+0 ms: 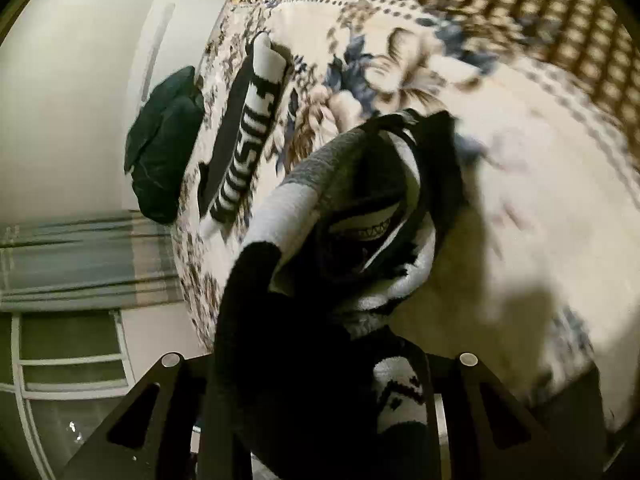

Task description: Fold small clothes

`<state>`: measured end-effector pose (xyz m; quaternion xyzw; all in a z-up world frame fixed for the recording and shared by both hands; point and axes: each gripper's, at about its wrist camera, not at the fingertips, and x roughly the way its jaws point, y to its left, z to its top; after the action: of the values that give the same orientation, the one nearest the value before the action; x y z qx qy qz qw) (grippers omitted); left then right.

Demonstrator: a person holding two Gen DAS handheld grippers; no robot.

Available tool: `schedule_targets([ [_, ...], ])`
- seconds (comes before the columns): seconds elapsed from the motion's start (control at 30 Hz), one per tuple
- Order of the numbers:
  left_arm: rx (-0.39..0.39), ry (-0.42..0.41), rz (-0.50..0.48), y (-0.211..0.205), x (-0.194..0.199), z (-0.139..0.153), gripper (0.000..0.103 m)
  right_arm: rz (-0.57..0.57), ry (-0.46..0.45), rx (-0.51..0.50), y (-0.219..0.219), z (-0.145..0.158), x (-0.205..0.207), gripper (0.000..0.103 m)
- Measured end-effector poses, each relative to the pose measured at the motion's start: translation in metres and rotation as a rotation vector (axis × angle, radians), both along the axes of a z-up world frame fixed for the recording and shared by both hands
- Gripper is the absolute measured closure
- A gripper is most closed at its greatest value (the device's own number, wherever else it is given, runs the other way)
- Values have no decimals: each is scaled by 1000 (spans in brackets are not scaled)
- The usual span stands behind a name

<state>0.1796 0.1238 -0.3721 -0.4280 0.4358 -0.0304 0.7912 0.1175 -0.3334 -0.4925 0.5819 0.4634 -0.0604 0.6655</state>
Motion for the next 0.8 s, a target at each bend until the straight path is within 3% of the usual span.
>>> schedule_targets([
  [0.2,3,110,0,20,-45,-4,91,-2,106,44,23,23,-78,74],
  [0.37,-18,129,3,5,-28,-13,91,-85,187,130,16,-4,-83,74],
  [0.5,-20,72,23,-19,28,-14,91,-136,178,117,-16,-26,-22,74],
  [0.63,12,4,-15,-70,126,-29,91,-180,150,125,-60,-50,66,72],
  [0.73,74,40,-90,-108,203,-59,88,-129,130,95,-89,-77,141,58],
  [0.8,97,73,-153,-126,234,-79,84,-82,119,64,-101,-88,173,33],
])
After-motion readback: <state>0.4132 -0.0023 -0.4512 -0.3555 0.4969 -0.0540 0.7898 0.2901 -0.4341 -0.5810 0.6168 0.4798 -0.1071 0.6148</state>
